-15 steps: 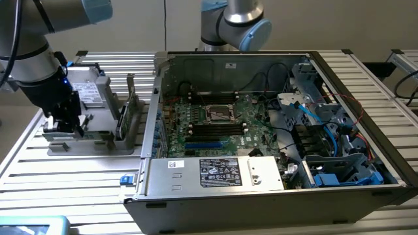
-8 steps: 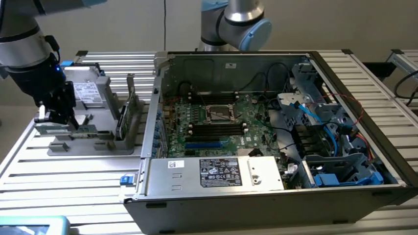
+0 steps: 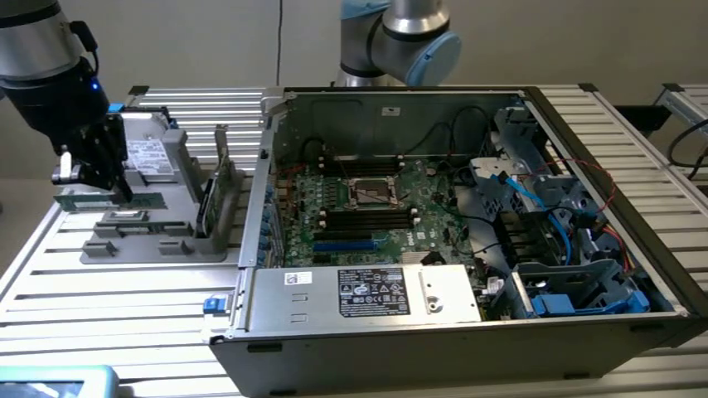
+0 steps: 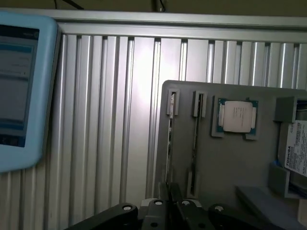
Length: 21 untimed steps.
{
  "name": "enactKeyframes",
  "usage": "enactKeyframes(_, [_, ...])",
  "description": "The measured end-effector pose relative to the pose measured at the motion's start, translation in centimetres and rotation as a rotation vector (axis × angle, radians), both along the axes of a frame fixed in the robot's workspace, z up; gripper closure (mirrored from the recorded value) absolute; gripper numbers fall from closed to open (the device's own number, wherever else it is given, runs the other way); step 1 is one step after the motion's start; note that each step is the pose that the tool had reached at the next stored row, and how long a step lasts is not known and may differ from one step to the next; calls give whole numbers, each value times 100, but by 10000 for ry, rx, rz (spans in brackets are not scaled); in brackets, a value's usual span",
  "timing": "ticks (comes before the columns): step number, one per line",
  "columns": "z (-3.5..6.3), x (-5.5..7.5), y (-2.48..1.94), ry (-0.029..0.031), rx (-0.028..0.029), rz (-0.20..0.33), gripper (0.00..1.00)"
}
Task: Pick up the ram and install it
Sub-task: 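Pick up the ram and move it above insertion slot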
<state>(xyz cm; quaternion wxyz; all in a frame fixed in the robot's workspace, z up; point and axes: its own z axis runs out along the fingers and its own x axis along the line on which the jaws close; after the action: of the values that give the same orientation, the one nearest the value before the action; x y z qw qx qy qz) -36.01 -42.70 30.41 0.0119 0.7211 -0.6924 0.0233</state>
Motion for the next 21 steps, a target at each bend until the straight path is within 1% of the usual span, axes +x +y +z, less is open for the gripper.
enactKeyframes(8, [362,275,-24,0,17,1,87])
enactKeyframes(21, [954,781,-63,-1,79,1,87])
